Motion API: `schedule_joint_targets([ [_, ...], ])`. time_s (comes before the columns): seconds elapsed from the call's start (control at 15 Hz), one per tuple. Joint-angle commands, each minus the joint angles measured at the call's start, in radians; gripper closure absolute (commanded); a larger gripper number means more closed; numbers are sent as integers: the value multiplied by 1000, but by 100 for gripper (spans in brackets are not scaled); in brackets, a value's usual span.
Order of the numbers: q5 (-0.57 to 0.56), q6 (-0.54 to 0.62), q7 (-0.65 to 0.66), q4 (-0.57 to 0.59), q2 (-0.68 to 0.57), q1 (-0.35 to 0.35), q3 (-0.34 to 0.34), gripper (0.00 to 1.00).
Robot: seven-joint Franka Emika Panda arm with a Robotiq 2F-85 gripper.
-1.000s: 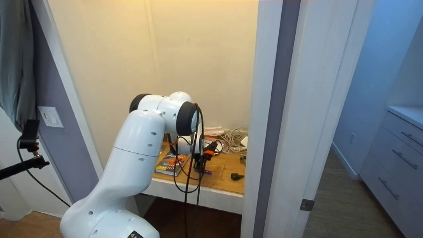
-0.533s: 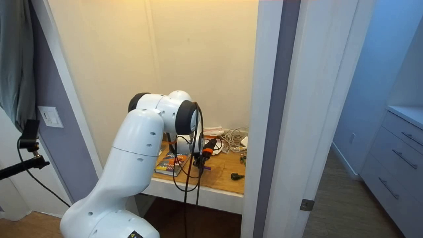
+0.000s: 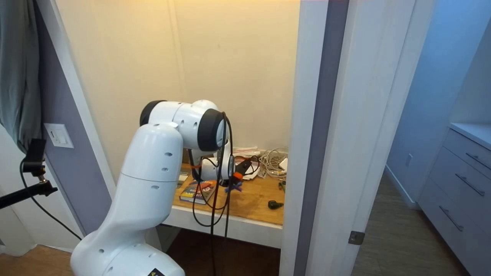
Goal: Place the purple marker upright.
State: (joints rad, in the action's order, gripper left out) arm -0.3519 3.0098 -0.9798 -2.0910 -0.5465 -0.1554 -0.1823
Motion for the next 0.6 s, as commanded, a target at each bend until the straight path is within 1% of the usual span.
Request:
schedule_joint_targets([
  [0.0, 2, 179, 93, -137, 62, 31, -10, 95],
  [0.13, -1, 275, 145, -182, 66, 47, -13, 95],
  [0.33, -18, 445, 213, -233, 64, 32, 28, 95],
  [0.53, -19, 606, 278, -271, 47, 37, 41, 95],
])
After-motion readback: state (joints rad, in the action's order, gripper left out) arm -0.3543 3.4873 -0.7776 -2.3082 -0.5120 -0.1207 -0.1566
